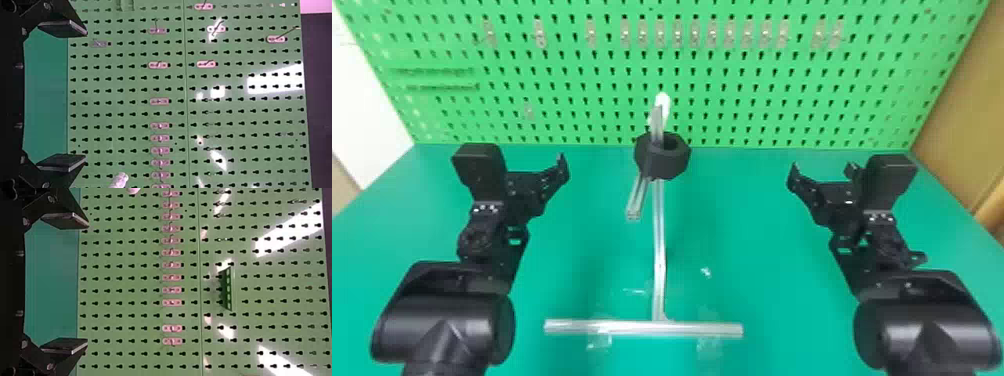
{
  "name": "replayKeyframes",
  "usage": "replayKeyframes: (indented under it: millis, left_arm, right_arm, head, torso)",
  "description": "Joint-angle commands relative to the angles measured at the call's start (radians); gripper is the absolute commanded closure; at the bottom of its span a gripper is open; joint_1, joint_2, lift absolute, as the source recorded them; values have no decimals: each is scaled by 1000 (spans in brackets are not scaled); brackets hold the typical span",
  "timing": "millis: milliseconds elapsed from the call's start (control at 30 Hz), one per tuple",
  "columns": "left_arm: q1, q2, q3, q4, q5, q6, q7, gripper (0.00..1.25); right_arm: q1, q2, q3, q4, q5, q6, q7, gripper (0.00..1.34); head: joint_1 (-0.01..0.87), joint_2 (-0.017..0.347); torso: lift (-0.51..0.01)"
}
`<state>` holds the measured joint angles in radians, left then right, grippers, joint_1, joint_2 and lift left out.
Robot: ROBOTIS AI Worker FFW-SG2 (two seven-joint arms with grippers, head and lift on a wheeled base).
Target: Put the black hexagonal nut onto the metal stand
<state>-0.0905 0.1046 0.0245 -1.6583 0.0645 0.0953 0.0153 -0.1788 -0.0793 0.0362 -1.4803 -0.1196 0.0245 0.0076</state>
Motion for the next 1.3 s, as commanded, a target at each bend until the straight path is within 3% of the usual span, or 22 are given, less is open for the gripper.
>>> replayKeyframes:
  millis: [0,1267]
  left_arm:
    - [-2,0,0,0,1,0,0,156]
    - [-3,1,0,0,1,-3,0,156]
  right_arm:
    - [-1,0,2,0,0,2,0,236]
    - [-4,-4,5,0,-8,8,0,219]
  head:
    - [693,81]
    - [693,81]
  torso:
    - [-1]
    - [-1]
